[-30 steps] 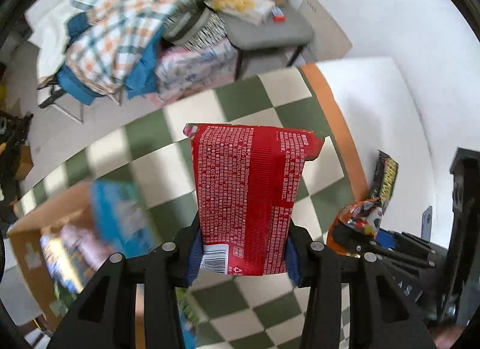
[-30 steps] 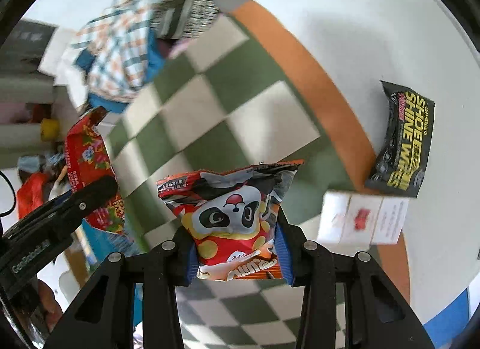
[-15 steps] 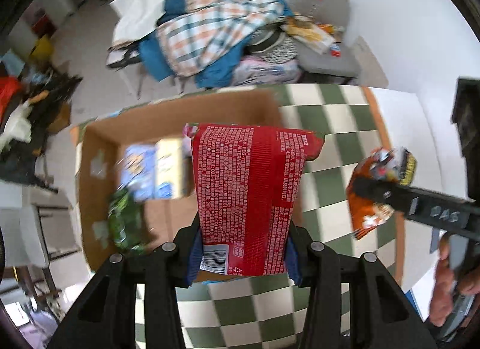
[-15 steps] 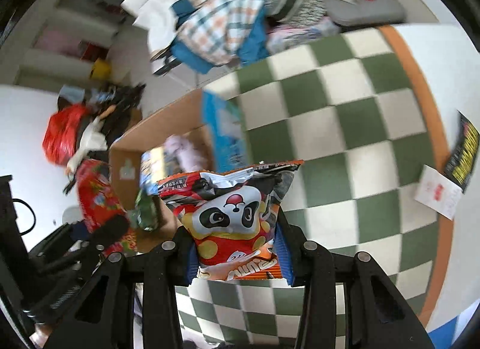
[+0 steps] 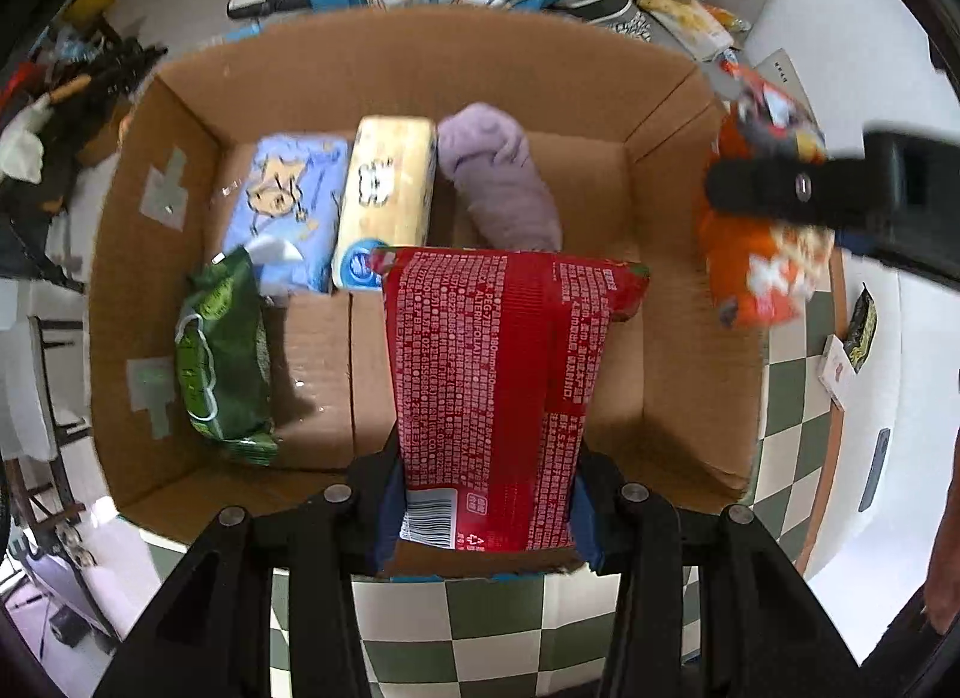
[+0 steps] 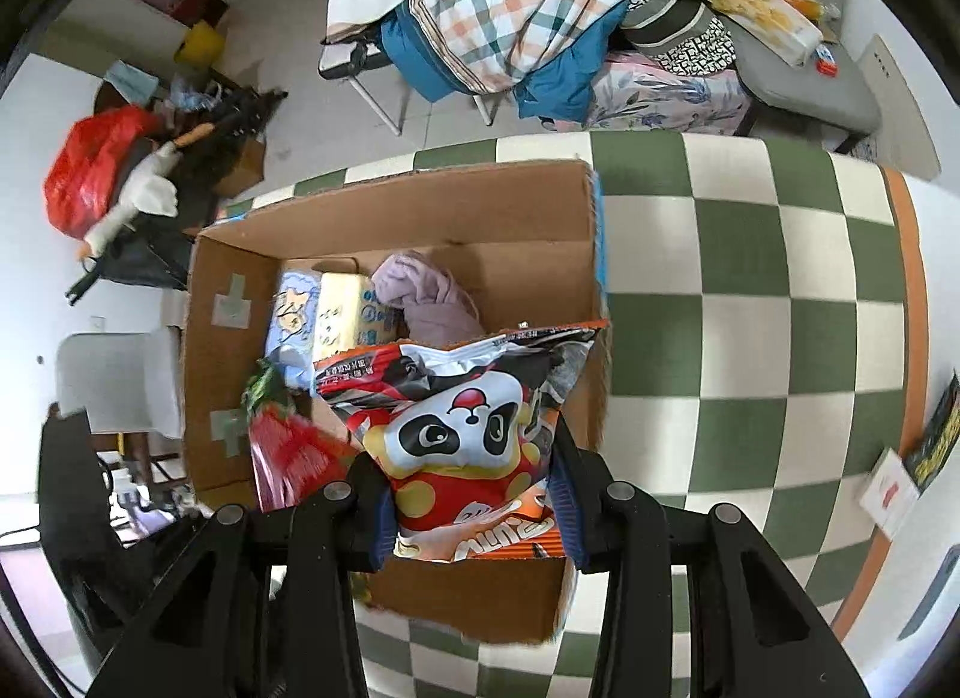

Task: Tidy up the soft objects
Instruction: 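Lower both snack packs into the box and open both tools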

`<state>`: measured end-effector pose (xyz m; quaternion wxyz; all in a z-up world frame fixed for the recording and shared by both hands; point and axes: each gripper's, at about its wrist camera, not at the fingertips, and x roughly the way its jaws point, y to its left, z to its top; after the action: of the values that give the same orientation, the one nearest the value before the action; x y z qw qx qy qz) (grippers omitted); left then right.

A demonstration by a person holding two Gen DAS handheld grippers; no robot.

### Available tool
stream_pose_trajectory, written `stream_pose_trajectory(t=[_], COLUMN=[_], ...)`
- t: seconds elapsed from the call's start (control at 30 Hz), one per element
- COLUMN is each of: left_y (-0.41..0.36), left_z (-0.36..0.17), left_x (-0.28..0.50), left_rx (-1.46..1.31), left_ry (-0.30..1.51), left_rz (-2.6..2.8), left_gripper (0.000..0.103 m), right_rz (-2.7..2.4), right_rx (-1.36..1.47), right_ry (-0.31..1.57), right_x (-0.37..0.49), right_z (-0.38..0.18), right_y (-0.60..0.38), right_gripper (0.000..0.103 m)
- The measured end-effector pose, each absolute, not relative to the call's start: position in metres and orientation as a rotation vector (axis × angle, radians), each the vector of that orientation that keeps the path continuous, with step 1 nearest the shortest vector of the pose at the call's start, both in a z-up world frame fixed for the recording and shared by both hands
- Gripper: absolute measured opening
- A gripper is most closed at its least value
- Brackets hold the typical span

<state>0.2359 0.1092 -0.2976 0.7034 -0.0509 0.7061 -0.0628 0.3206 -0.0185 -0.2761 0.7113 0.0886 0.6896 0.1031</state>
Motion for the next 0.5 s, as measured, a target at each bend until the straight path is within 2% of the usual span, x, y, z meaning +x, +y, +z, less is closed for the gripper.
stream_pose_trajectory(t=[0.5], left_y=[0.114], left_z=[-0.328], left_x=[0.254], left_rx=[-0.138], left_ry=[1.634], left_rz=[-0.100], left_gripper=[0.044], right_rz=[0.154], right_rx=[0.077], right_ry=[1.541], right_x=[0.380], right_z=[-0.317], right_y=[0.002], right_gripper=[0.045])
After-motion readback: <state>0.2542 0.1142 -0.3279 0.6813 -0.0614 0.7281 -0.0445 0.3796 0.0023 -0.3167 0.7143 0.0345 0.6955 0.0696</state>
